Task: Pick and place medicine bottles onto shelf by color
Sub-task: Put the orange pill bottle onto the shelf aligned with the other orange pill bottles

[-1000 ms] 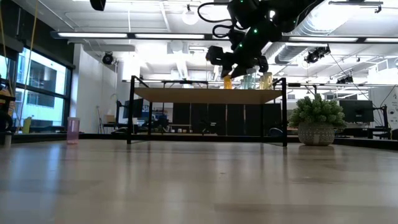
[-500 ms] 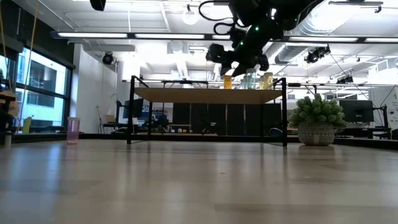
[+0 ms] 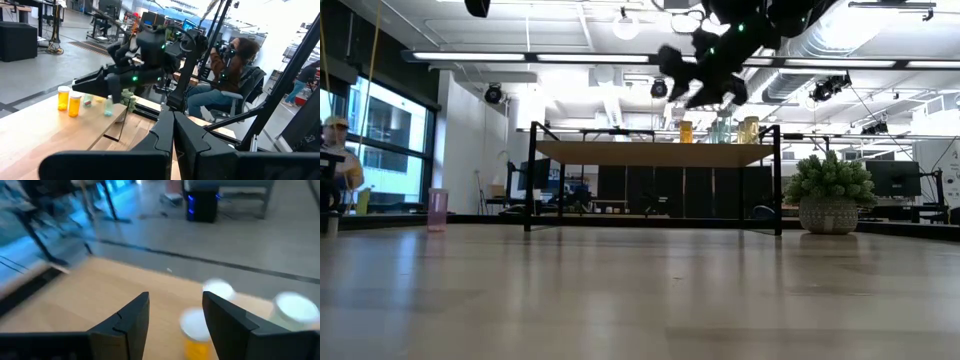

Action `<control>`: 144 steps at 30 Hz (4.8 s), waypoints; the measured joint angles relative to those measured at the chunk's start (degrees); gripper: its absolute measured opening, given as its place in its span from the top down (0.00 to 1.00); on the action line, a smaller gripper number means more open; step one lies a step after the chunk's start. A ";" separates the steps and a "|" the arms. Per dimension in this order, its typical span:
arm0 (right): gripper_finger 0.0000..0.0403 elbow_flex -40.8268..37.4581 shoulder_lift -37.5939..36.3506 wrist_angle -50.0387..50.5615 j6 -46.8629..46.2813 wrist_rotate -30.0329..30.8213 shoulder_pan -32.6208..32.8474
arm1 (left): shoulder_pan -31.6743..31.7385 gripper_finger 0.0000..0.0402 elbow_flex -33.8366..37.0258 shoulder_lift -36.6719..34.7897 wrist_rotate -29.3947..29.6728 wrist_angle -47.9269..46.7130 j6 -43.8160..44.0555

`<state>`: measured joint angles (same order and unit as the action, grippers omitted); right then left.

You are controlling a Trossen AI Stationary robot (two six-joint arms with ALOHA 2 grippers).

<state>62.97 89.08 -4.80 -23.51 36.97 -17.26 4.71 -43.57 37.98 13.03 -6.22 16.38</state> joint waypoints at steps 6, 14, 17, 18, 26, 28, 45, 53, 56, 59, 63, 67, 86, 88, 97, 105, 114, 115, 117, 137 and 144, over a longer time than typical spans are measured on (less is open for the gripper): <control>0.57 1.49 -5.03 -0.94 9.70 -16.23 0.84 | 0.00 1.00 0.02 -0.70 -0.05 -0.04 -1.01; 0.57 1.55 -15.37 9.16 16.54 -37.48 5.44 | 0.00 1.00 0.02 -1.73 -3.88 0.00 -1.99; 0.57 -0.10 -18.22 10.74 17.17 -38.01 8.46 | 0.00 1.00 0.02 -1.66 -3.58 -0.03 -1.99; 0.57 -0.90 -19.01 10.56 17.31 -38.07 9.40 | 0.01 1.00 0.02 -1.66 -3.57 -0.02 -1.99; 0.57 -13.39 -27.17 5.00 10.41 -33.86 14.82 | -0.02 1.00 0.02 -1.64 -3.55 -0.02 -1.99; 0.57 -16.79 -29.08 -2.88 8.55 -33.78 16.05 | -0.02 1.00 0.02 -1.64 -3.55 0.00 -2.69; 0.57 -23.51 -31.04 -17.18 5.34 -33.97 19.66 | -0.04 1.00 8.83 -3.79 -6.54 14.92 -5.46; 0.57 -22.17 -31.00 -16.91 5.33 -33.97 19.66 | -0.03 1.00 8.83 -3.76 -6.42 14.86 -4.40; 0.57 -19.77 -31.00 -13.27 3.81 -35.08 19.68 | -0.04 1.00 8.83 -3.76 -6.39 14.86 -4.37; 0.57 -14.33 -31.00 1.29 -0.37 -39.71 20.61 | -0.04 1.00 8.83 -3.76 -6.41 14.86 -4.37; 0.57 -7.40 -30.38 28.47 -10.53 -41.14 25.41 | -0.04 1.00 8.83 -3.76 -6.81 14.50 -4.37; 0.57 -5.78 -29.83 44.70 -26.90 -41.13 33.06 | -0.04 1.00 8.83 -3.76 -6.83 13.31 -4.37; 0.57 -18.06 -20.40 44.57 -100.11 -48.09 73.52 | 0.07 1.00 8.83 -3.76 -9.82 13.05 -4.55; 0.57 -18.07 -18.62 43.31 -100.66 -49.73 74.53 | 0.07 1.00 8.83 -3.76 -9.67 13.05 -4.55; 0.57 -18.07 -11.58 42.48 -100.62 -49.77 75.90 | 0.12 1.00 8.81 -3.76 -9.09 13.18 -4.50; 0.57 -18.07 -9.01 39.36 -99.62 -50.43 75.93 | 0.13 1.00 8.81 -3.78 -8.47 13.35 -4.39; 0.57 -18.07 -8.09 40.37 -99.61 -50.08 75.85 | 0.13 1.00 8.81 -3.78 -7.86 13.35 -4.52; 0.57 -18.07 -8.09 40.36 -99.61 -50.14 75.79 | 0.13 1.00 8.81 -3.77 -7.83 13.35 -4.52; 0.57 -18.07 -8.08 40.35 -99.59 -50.38 75.79 | 0.13 1.00 8.81 -3.78 -7.83 13.35 -4.52; 0.74 -18.07 -8.18 37.31 -97.32 -52.03 75.79 | 0.13 1.00 8.81 -3.76 -7.86 13.35 -4.52; 0.75 -12.25 -9.82 35.57 -87.42 -50.91 75.72 | 0.13 1.00 8.76 -3.76 -7.81 13.42 -4.54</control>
<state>50.72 79.27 30.77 -110.93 -13.94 58.45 4.84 -34.81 34.22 5.21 7.20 11.84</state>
